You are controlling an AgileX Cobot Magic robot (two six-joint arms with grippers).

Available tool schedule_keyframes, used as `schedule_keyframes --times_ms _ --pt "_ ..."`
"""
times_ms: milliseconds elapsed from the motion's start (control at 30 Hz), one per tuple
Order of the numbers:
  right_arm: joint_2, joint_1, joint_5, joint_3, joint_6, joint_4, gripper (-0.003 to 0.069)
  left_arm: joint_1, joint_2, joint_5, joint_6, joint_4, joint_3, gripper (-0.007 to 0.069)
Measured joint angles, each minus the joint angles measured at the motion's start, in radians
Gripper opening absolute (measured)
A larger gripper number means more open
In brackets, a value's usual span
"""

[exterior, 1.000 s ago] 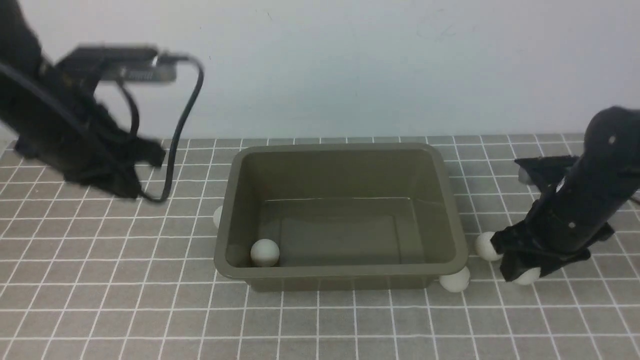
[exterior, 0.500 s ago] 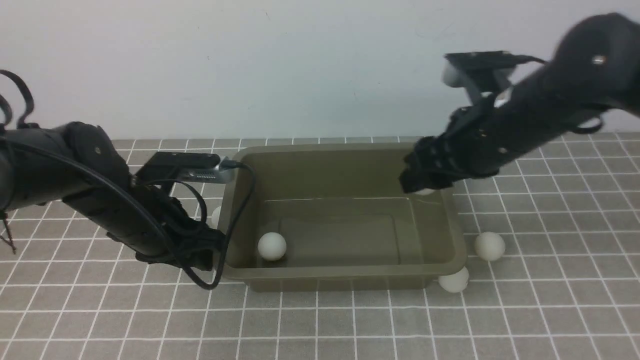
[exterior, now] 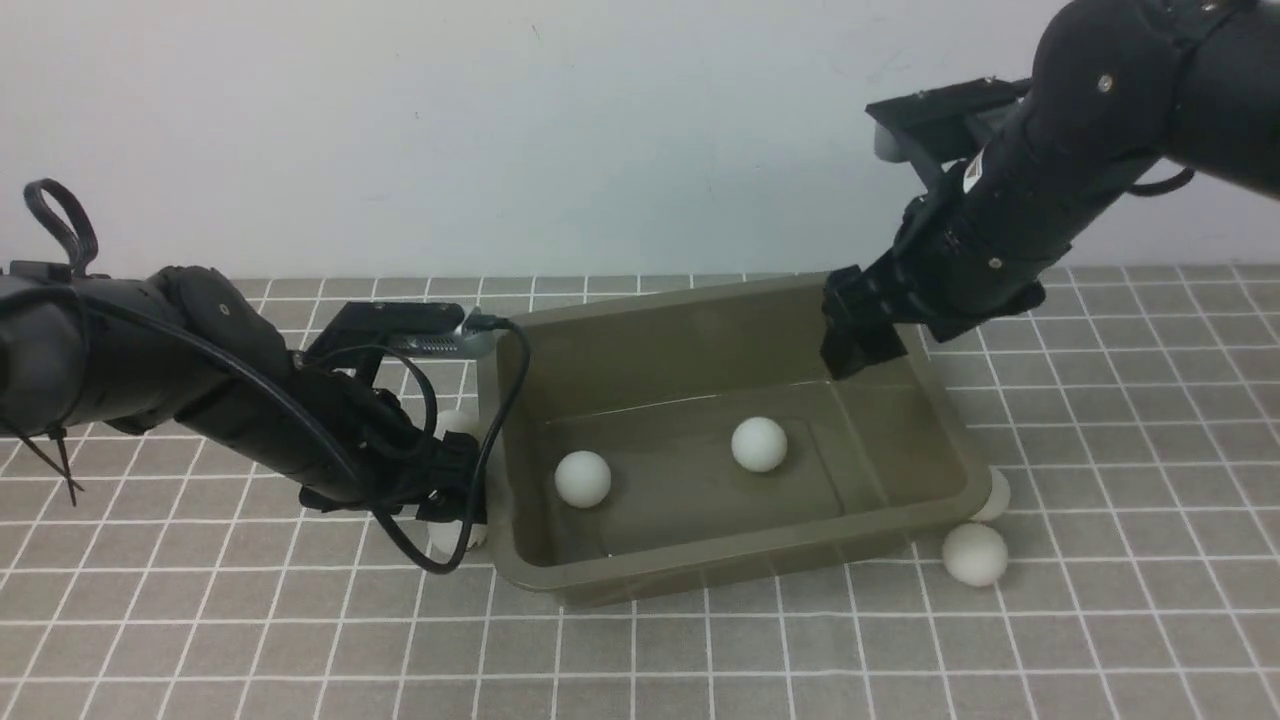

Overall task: Put the table tennis balls into the box on the grey coffee tablecloth.
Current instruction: 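Reach for and grasp a ping pong ball on the table beside the basket, then drop the ball into the bin, then reach for and grasp a ping pong ball on the table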

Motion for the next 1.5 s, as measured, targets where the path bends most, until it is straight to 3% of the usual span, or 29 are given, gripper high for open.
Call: schedule_keyframes --times_ms 167,267,367,500,667,733,867,1100,1200,1267,1333,1367,1467,1500 --pt "0.0 -0.042 0.014 0.0 0.038 -0.038 0.061 0.0 0.049 -0.011 0.007 -0.012 0.0 0.0505" --pt "0.0 -0.137 0.047 -0.001 0.045 -0.045 0.054 0.0 0.062 -0.009 0.007 -0.007 0.0 0.0337" --pt "0.0 -0.237 0.126 0.004 0.048 -0.04 0.0479 0.008 0.038 0.032 0.004 0.029 -0.012 0.0347" --pt "-0.003 -0.336 0.165 0.094 0.048 -0.003 0.0453 0.042 -0.066 0.122 -0.097 0.111 -0.069 0.0349" --pt "-0.004 -0.319 0.107 0.251 0.047 0.036 0.0454 0.037 -0.128 0.216 -0.143 0.127 -0.179 0.0349" --pt "-0.004 -0.285 -0.021 0.354 0.038 0.052 0.0459 -0.007 -0.12 0.298 -0.149 0.134 -0.277 0.0349" --pt "-0.004 -0.259 -0.123 0.416 0.038 0.072 0.0463 -0.095 -0.059 0.338 -0.154 0.172 -0.359 0.0349" --pt "-0.004 -0.258 -0.121 0.429 0.038 0.111 0.0463 -0.215 0.115 0.347 -0.221 0.245 -0.441 0.0349" --pt "-0.004 -0.258 -0.098 0.441 0.038 0.115 0.0463 -0.221 0.168 0.354 -0.258 0.253 -0.478 0.0389" --pt "-0.004 -0.258 -0.095 0.474 0.038 0.115 0.0465 -0.22 0.18 0.357 -0.285 0.284 -0.51 0.0493" --pt "-0.004 -0.258 -0.099 0.49 0.038 0.115 0.0465 -0.22 0.18 0.358 -0.292 0.297 -0.527 0.0525" --pt "-0.004 -0.258 -0.116 0.516 0.038 0.115 0.0465 -0.219 0.18 0.367 -0.304 0.323 -0.565 0.058" --pt "-0.004 -0.258 -0.153 0.555 0.029 0.115 0.0456 -0.203 0.18 0.412 -0.352 0.37 -0.647 0.0587" --pt "-0.004 -0.258 -0.173 0.566 0.024 0.115 0.0426 -0.186 0.18 0.454 -0.383 0.399 -0.692 0.054"
